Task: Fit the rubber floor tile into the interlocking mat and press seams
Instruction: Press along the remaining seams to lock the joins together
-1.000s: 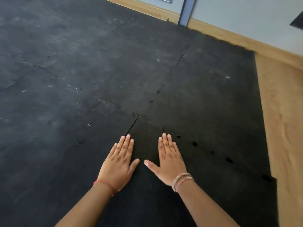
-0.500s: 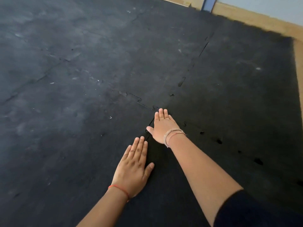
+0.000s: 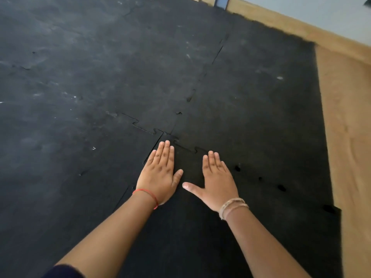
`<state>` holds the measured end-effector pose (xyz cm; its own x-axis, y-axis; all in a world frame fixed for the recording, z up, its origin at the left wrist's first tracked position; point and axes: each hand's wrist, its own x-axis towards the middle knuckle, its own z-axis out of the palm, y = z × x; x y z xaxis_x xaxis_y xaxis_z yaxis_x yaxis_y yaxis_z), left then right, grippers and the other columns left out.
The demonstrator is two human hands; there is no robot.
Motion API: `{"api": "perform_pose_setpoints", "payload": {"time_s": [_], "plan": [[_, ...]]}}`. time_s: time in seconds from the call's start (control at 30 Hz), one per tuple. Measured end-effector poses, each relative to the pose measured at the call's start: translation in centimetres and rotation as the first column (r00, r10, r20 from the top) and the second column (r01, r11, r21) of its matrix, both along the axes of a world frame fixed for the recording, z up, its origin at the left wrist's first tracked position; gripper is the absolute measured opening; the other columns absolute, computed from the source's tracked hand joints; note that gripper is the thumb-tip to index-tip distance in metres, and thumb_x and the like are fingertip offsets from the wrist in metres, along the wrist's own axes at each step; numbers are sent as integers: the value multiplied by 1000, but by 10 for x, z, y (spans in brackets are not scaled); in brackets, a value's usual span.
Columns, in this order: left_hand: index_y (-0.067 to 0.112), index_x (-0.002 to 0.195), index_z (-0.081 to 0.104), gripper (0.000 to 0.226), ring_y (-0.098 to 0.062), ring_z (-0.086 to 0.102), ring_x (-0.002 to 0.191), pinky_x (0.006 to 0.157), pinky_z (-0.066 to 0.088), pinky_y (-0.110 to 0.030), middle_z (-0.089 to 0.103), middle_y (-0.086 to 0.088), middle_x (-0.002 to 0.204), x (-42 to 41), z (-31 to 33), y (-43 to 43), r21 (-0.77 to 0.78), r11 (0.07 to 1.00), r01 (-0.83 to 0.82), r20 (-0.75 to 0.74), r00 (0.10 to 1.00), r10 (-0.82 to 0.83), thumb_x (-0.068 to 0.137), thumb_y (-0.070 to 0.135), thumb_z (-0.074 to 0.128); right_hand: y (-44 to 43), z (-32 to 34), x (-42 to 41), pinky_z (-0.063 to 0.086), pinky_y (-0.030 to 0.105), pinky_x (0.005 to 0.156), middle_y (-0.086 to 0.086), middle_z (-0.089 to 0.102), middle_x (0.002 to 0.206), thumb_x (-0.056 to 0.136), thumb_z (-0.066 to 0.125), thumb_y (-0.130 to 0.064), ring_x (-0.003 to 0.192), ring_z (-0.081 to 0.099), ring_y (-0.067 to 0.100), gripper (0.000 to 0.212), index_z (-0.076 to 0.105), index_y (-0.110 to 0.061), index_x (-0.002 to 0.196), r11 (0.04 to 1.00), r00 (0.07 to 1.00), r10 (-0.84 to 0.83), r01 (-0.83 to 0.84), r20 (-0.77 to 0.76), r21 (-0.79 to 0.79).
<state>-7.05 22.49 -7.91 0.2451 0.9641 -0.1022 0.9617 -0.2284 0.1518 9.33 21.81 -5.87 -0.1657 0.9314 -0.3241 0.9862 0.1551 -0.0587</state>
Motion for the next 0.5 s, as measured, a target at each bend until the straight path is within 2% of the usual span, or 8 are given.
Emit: {"api": "perform_pose_setpoints", "payload": {"time_s": [0.17, 0.27, 0.37, 0.43, 0.5], "plan": [[6, 138, -20, 66, -20, -28, 134, 109, -15, -32, -24, -11, 150, 0, 15, 2, -135, 991, 25, -53, 998, -32, 95, 46, 10, 23, 13, -3, -2, 38, 115, 15, -9, 156, 81, 30, -73, 144, -10, 27, 101, -7, -4, 144, 992, 999, 18, -12, 45, -125], [3, 139, -17, 68, -22, -25, 136, 111, -12, -34, -24, -13, 150, 3, 27, 4, -243, 970, 10, -65, 998, -26, 96, 45, 14, 19, 15, 0, -4, 38, 115, 13, -12, 156, 86, 28, -66, 143, -13, 25, 91, -7, -5, 145, 991, 999, 13, -19, -49, -130], [5, 140, -16, 67, -20, -24, 136, 111, -12, -32, -24, -12, 151, 15, 27, 5, -226, 972, 69, -32, 996, -78, 96, 44, 15, -8, 5, 17, -6, 36, 115, 8, -15, 156, 89, 18, -62, 142, -16, 22, 81, -10, -9, 144, 998, 995, -40, 43, -88, 34], [8, 141, -15, 64, -15, -24, 136, 109, -14, -29, -22, -7, 152, 34, 24, 2, -185, 963, 194, 26, 981, -193, 97, 43, 15, -36, -4, 34, -9, 36, 114, 10, -16, 155, 85, 9, -67, 141, -20, 21, 85, -14, -8, 142, 976, 986, -157, 162, -47, 144], [12, 141, -15, 60, -11, -25, 134, 108, -16, -27, -21, -3, 152, 52, 17, 1, -115, 963, 244, 82, 968, -235, 97, 43, 13, -56, -8, 46, -10, 37, 113, 12, -16, 155, 79, 1, -70, 138, -22, 21, 90, -16, -7, 140, 956, 972, -235, 235, -26, 174]]}}
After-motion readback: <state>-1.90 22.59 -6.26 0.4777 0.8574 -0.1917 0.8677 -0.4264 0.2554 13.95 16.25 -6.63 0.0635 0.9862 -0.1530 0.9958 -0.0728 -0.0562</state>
